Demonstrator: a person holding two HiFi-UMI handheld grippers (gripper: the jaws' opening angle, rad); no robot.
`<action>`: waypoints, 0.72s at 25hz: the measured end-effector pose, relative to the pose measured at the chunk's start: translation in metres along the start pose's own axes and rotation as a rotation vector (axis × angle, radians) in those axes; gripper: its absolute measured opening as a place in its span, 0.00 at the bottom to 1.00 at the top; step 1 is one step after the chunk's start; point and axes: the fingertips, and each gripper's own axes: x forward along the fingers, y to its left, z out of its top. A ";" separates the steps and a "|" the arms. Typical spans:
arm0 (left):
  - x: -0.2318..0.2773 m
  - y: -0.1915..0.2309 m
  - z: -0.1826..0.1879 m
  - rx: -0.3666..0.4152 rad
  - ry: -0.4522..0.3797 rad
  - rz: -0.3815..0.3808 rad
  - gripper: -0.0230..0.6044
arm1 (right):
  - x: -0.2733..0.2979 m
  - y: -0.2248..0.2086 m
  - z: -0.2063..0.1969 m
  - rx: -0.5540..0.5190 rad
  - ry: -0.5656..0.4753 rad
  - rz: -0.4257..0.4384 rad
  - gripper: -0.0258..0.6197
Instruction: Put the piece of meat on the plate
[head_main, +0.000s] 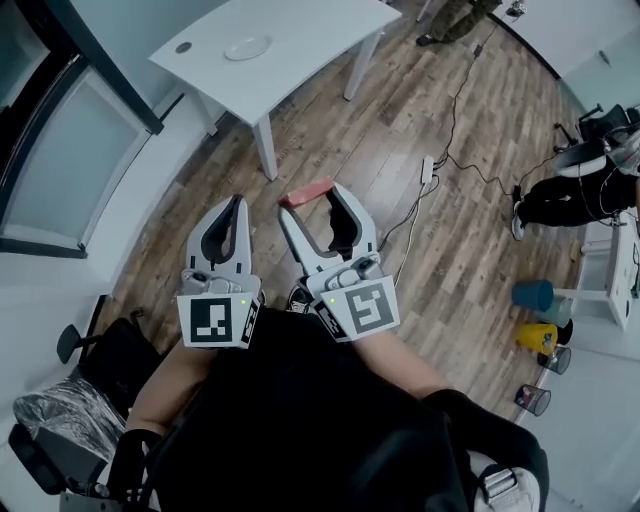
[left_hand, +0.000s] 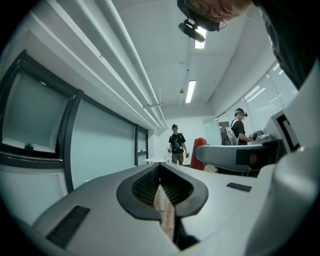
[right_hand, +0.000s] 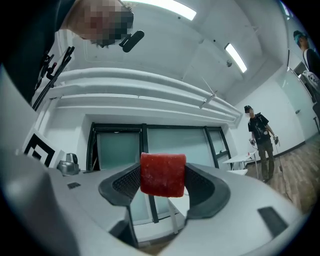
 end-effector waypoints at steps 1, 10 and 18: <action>0.001 -0.002 -0.001 -0.001 -0.001 0.003 0.04 | 0.000 -0.003 -0.002 0.005 0.005 -0.004 0.47; 0.012 0.001 0.002 0.017 -0.004 0.038 0.04 | 0.006 -0.014 -0.007 0.030 0.011 -0.007 0.47; 0.072 0.064 -0.017 -0.026 0.015 0.047 0.04 | 0.087 -0.025 -0.029 0.018 0.053 -0.003 0.47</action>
